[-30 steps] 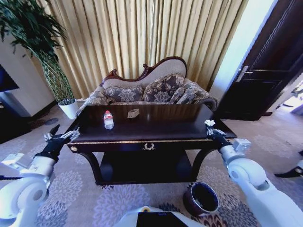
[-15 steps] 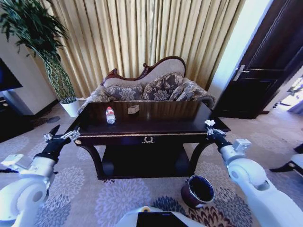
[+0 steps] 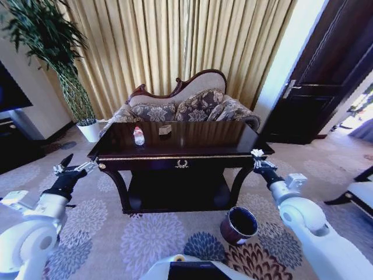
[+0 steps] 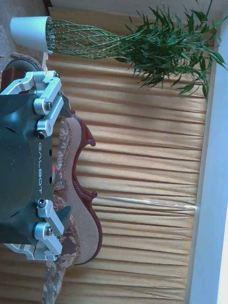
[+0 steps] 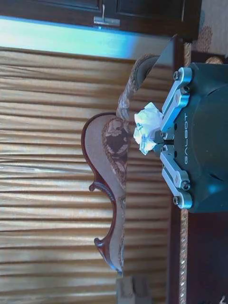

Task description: Move to the front of the table and place the trash on the table into the trash bin.

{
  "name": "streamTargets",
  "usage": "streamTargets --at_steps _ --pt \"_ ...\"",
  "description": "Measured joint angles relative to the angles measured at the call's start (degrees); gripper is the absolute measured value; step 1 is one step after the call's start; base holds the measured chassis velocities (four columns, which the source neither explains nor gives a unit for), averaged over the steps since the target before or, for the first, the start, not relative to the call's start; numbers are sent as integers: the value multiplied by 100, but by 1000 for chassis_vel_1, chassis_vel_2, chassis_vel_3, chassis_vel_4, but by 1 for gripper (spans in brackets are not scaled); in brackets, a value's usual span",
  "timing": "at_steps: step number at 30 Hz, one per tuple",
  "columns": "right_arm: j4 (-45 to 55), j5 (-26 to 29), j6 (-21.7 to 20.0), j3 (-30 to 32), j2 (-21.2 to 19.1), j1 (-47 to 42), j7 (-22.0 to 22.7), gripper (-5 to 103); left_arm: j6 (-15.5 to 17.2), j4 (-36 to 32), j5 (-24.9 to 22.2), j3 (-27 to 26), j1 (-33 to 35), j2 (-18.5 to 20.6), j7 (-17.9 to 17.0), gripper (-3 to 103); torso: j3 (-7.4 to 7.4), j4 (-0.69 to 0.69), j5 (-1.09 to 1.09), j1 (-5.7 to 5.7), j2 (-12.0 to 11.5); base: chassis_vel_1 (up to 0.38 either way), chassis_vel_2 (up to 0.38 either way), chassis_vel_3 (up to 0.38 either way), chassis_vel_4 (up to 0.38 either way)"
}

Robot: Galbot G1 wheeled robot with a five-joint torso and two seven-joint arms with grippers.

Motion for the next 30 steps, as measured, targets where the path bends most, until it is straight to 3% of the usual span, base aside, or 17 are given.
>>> streamTargets --at_steps 12,17,20,30 --pt "-1710 -470 176 -557 385 -194 -163 0 -16 35 0 49 -43 -23 3 100 2 0 0 3 -2 0 0 0 0" --pt "-2847 -825 310 -953 504 133 -165 0 -21 33 0 43 -29 -27 5 100 1 1 3 2 -2 0 0 0 0" --pt "-4020 -1007 501 -1174 611 528 -299 0 -76 27 -2 -16 53 -34 21 100 2 1 2 3 -2 0 0 0 0" --pt "-5349 -1138 741 -1303 747 1026 -424 0 -147 18 -2 -19 89 -101 34 100 1 1 0 2 -1 0 0 0 0"
